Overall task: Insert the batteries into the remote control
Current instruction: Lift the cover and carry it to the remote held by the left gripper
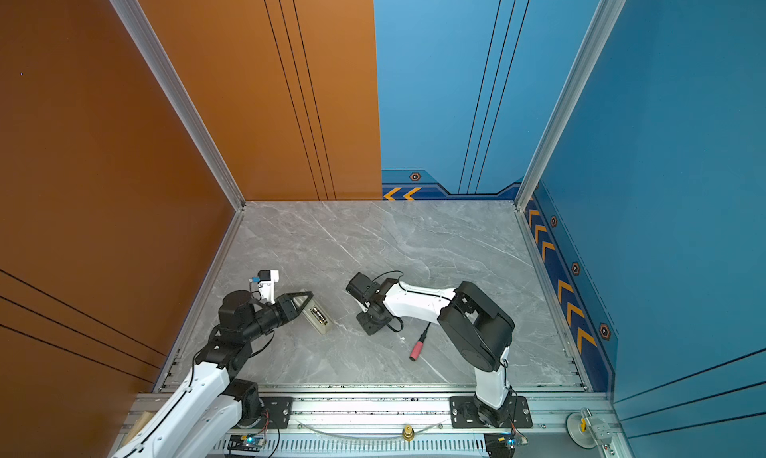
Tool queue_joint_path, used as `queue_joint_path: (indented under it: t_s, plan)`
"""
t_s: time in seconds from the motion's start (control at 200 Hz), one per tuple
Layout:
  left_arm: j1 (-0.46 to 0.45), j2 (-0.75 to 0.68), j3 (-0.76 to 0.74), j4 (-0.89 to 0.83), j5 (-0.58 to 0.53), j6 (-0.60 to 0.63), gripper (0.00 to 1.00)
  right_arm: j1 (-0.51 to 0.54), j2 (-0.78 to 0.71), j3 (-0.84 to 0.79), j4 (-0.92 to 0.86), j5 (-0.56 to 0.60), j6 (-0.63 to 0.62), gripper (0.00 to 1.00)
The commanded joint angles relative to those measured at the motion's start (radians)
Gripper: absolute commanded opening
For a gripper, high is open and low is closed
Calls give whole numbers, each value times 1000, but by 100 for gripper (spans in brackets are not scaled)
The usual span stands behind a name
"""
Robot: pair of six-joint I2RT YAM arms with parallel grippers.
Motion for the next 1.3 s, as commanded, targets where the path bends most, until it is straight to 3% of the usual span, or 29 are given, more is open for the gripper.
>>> queue_joint_path:
  t_s: [0.0,0.33,0.571,0.891,1.297]
  plan:
    - [-2,-14,-13,44,15,-4,0,8,-59,-12,-51,36,11,17]
    - [-38,-5,-18,140,-6,-30,0,56,-270,-51,-59,84,84,13]
    - [-61,39,-12,207,-16,-47,0,148,-357,28,-153,154,134,13]
    - [-88,49,-18,216,-39,-40,0,220,-285,192,-175,169,136,13]
    - [-100,57,-37,253,-43,-47,0,232,-167,305,-162,135,110,12]
